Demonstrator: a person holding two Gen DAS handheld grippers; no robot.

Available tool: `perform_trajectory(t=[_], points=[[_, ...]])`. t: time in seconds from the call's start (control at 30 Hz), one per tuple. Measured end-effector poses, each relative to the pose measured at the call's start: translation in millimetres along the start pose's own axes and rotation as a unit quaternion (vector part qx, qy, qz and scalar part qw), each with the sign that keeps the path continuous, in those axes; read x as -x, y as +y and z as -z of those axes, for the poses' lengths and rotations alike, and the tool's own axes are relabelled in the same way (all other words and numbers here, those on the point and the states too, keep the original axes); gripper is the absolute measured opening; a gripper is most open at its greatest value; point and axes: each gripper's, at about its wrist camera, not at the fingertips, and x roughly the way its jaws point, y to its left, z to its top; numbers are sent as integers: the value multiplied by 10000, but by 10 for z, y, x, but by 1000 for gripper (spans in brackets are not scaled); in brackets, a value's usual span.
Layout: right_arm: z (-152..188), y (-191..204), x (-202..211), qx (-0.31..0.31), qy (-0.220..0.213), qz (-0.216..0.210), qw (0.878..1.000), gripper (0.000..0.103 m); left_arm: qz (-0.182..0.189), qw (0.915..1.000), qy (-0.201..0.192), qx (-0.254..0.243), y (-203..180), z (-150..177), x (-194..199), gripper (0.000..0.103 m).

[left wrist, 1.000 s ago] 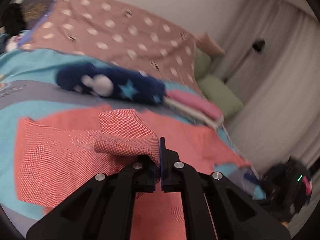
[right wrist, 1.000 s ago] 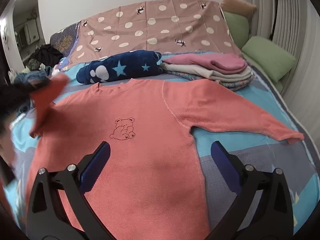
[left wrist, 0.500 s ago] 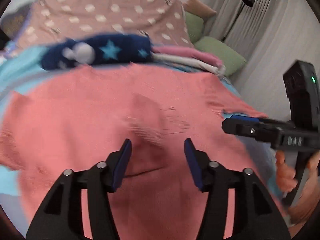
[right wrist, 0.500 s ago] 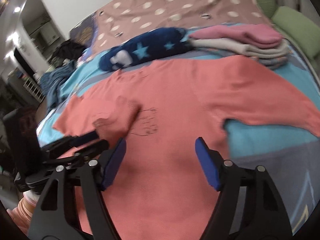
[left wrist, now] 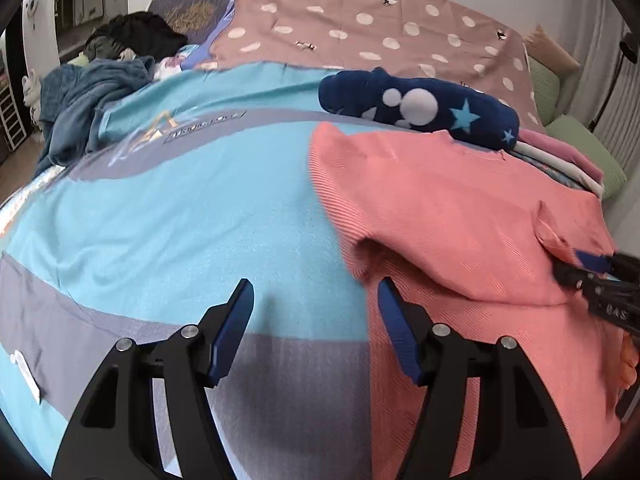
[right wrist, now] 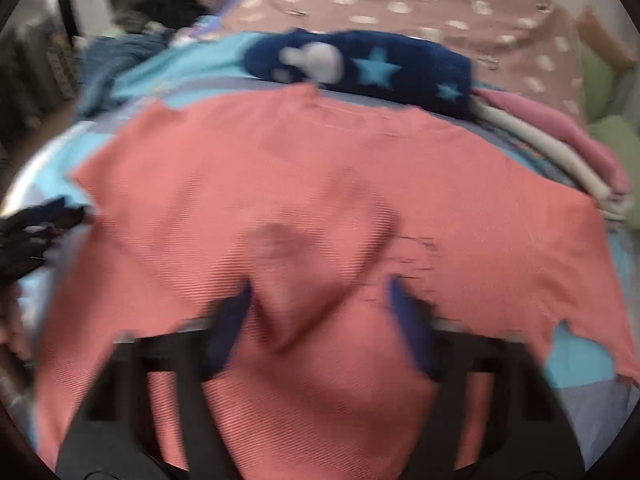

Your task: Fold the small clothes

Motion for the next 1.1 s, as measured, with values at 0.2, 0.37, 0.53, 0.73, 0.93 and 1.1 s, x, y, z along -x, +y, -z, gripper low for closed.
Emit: perform_trajectory(t=[0.2,0.37,0.53,0.73,0.93,1.1], points=[[290,-946,202,-2003,-77,-747,9769,25,32,9998,-31,-192,-115,-79,-172,65],[579,-1412,183,-2791,184,-1818,9427,56,-43,9997,26,-249,-138,-42,-214,65],[360,-1275,57,-2542,246,-2214,9411,75,-90,9997,47,-236,-134,-50,-223,65],[-5,-794,28,-1360,-41,-1423,9804,4,-160,9996,134,-178,-117,-65,-271,71],[-172,-1280,635,-1840,-1234,-739,9723,4,-294,9992,99,-236,-140,-55,-268,73],[-102,-1674,134,-2148,-547,-582,9734,18,-519,9981,41,-325,-179,-50,-260,73]])
